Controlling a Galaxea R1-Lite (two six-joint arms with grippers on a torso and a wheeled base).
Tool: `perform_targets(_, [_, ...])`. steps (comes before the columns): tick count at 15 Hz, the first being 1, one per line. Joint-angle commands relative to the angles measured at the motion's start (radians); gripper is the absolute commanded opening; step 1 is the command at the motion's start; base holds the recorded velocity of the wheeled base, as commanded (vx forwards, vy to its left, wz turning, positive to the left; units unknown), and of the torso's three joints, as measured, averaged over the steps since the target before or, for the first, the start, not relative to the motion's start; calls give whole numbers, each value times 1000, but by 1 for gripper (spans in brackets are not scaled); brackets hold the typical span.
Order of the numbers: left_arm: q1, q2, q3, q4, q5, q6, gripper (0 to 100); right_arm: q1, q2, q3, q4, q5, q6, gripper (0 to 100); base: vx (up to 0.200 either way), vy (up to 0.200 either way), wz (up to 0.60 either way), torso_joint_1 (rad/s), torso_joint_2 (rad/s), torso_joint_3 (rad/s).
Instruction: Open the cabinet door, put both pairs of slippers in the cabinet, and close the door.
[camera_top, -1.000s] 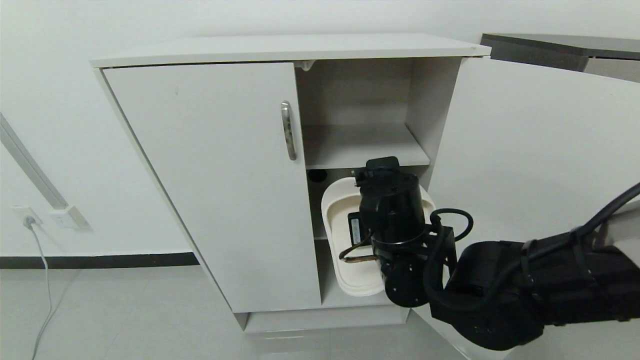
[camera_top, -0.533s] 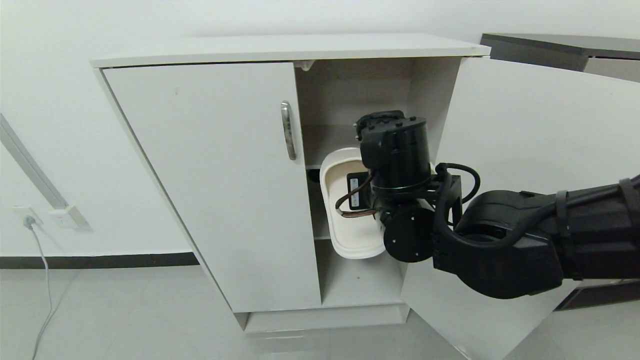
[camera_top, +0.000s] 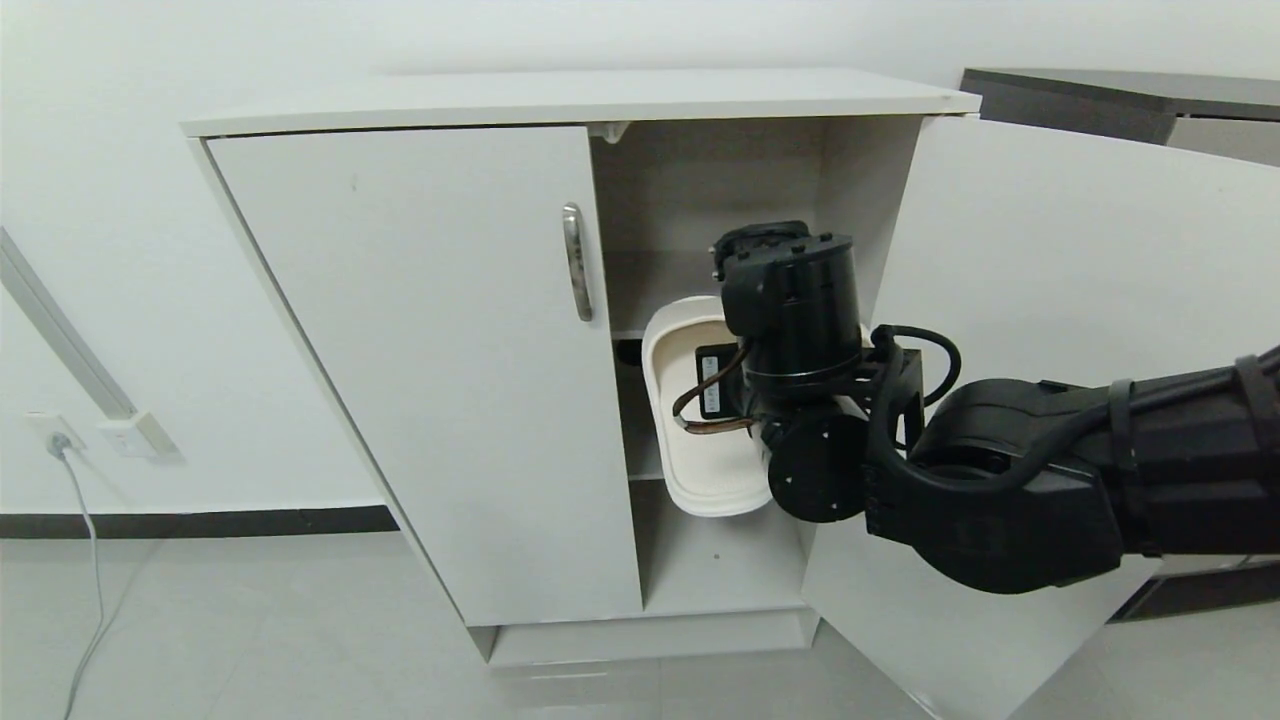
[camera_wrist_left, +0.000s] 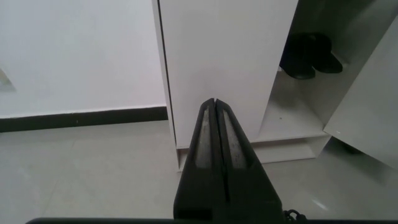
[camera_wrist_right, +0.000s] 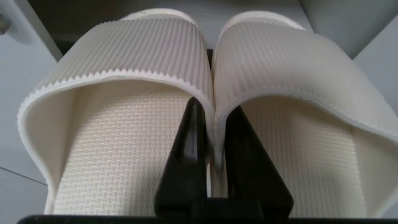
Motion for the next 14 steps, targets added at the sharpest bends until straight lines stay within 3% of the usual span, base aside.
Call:
perform_targets(1, [0, 0, 0, 0, 0, 0, 0, -1, 1, 0, -1, 0, 0, 0, 200, 0, 0, -7, 12, 2])
perform_targets(10, [0, 0, 0, 0, 0, 0, 0, -32, 38, -12, -3, 12, 0, 0, 200, 0, 0, 4, 3, 2])
perform_targets(14, [0, 0, 0, 0, 1, -2, 0, -80, 98, -139, 75, 58, 2, 0, 0, 0, 0, 0, 0, 0])
